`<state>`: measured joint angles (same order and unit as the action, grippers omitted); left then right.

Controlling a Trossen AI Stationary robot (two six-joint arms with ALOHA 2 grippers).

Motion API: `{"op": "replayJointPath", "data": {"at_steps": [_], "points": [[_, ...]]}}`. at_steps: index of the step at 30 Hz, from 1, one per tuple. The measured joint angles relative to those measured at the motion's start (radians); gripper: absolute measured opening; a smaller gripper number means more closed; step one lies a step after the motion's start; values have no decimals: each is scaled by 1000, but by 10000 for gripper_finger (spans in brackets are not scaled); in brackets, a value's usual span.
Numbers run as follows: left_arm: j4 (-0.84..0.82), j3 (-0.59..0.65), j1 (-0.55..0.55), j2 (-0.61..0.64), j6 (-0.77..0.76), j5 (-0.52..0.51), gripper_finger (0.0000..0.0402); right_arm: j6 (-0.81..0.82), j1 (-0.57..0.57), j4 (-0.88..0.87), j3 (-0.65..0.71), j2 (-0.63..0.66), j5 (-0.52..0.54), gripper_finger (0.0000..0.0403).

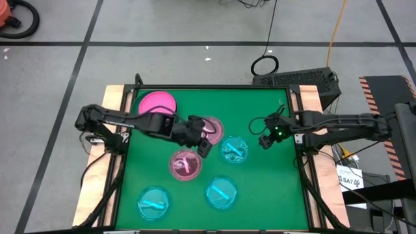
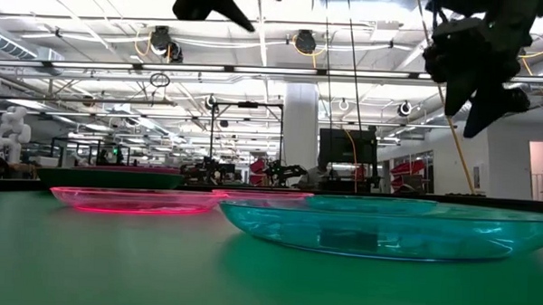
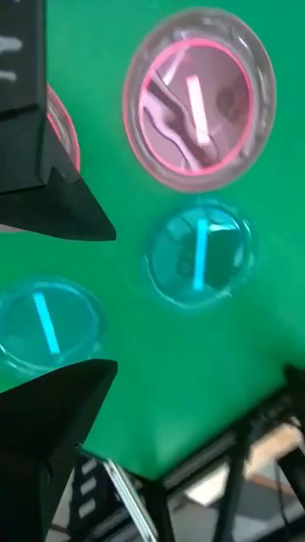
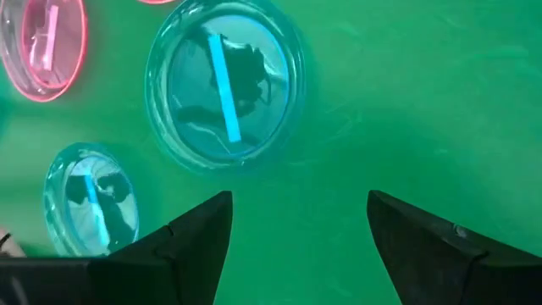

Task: Stack plastic plates
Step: Stack the top blue plate on top of the pink plate

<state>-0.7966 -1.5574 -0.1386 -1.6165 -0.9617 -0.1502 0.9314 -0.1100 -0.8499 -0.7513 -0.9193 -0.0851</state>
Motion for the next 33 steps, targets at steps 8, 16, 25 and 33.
{"op": "replayJointPath", "data": {"at_steps": [8,16,25,33], "points": [[13,0,-47,0,-64,-99,246,9,-28,204,103,-70,-77,267],[6,0,-81,-1,-161,-99,246,-57,-55,247,106,-144,-132,267],[-11,0,-91,-1,-150,-98,246,-41,-55,250,106,-184,-129,267],[-12,1,-154,-33,-121,-127,246,-26,-54,278,106,-209,-128,255]]}}
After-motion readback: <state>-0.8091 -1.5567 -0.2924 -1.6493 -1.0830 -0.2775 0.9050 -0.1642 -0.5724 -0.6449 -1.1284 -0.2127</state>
